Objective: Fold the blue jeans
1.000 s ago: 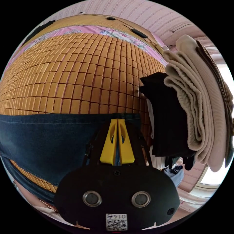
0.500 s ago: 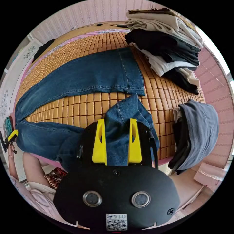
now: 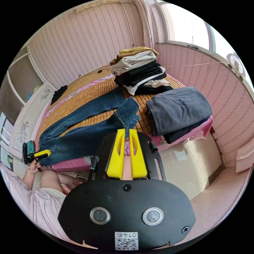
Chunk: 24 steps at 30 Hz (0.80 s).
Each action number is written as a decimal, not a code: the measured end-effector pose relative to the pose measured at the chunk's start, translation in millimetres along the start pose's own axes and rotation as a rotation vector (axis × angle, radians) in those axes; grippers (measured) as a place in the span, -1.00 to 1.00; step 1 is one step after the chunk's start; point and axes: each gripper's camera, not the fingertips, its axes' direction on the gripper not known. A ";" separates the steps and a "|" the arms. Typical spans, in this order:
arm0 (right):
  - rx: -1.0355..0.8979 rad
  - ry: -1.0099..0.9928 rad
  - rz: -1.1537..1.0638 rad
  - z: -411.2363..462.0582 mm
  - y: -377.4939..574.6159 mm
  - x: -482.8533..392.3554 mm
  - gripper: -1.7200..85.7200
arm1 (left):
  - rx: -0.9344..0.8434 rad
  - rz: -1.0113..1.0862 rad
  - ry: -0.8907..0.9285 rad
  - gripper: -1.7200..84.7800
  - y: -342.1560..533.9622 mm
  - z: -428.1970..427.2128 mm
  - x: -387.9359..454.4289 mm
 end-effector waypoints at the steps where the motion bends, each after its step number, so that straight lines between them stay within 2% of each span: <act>1: -0.018 0.021 0.036 2.5 8.0 9.1 -0.91 | -0.012 0.003 -0.001 -0.81 -0.6 1.2 1.6; 3: -0.027 0.023 0.176 4.2 31.5 39.8 -0.86 | -0.025 0.012 0.005 -0.80 -4.8 2.3 9.6; 6: 0.014 -0.046 0.211 3.6 41.7 56.3 -0.76 | -0.037 0.043 0.002 -0.80 -18.8 4.7 22.4; 14: -0.082 0.027 -0.041 67.2 4.0 29.3 -0.64 | -0.022 0.257 -0.063 -0.77 -87.3 23.8 78.7; 16: -0.133 -0.009 -0.076 88.9 -3.0 26.5 -0.68 | -0.012 0.328 -0.068 -0.76 -104.4 31.1 95.5; 17: -0.173 -0.057 -0.092 99.9 -5.4 25.9 -0.77 | -0.013 0.370 -0.065 -0.74 -115.6 37.4 106.3; 19: -0.168 -0.020 -0.087 98.5 -4.1 24.2 -0.89 | -0.039 0.422 -0.080 -0.72 -130.2 52.9 119.7; 23: 0.028 -0.167 -0.154 20.1 13.4 12.2 -0.97 | -0.218 0.400 -0.092 -0.75 -146.3 108.4 126.0; 24: 0.074 -0.208 -0.188 -9.2 20.4 5.5 -0.97 | -0.186 0.421 -0.054 -0.79 -143.6 108.4 127.2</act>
